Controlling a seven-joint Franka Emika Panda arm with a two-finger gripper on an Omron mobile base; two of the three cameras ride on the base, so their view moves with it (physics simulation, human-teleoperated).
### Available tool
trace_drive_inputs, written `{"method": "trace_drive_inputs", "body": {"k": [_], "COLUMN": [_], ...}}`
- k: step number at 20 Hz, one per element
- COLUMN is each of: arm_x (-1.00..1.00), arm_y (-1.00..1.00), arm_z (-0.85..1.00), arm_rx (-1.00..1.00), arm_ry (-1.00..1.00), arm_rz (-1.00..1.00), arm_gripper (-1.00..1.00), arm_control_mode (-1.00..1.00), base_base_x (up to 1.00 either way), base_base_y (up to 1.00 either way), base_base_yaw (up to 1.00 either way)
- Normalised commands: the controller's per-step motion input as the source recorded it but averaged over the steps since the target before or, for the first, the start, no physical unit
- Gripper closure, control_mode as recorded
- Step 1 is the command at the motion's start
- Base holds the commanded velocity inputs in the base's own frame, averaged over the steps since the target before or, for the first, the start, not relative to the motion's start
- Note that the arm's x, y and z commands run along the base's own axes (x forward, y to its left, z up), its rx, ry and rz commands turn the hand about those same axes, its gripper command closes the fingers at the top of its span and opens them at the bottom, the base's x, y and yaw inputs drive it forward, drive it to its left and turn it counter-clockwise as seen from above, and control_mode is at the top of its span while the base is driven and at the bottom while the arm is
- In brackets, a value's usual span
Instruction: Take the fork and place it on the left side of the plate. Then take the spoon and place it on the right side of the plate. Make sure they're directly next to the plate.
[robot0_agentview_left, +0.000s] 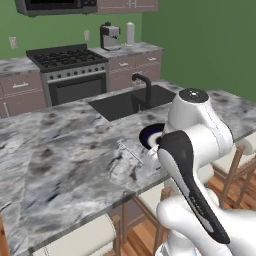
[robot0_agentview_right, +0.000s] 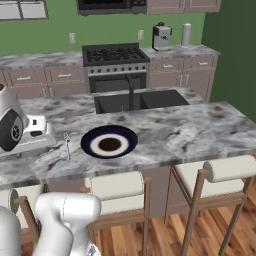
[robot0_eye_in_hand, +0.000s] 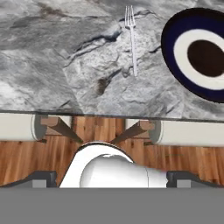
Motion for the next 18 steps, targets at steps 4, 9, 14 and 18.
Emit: {"method": "trace_drive_inputs", "body": {"k": [4,9,14,18], "arm_x": [-0.69,-0.27,-0.47,0.0], "arm_y": [-0.48,-0.02,0.0,0.0], "arm_z": [0.19,-0.11,-0.17,0.0], "arm_rx": [0.11,0.01,0.0,0.0], "arm_ry": [-0.06,0.0,-0.03,0.0], "arm_rz": [0.0,0.0,0.0,0.0], "arm_gripper": [-1.0,-1.0,-1.0,-1.0], "arm_control_mode": [-1.0,-1.0,-1.0,1.0], "base_base_x": [0.0,0.0,0.0,-0.8], "base_base_y": [0.0,0.0,0.0,0.4], "base_base_yaw": [0.0,0.0,0.0,0.02]}}
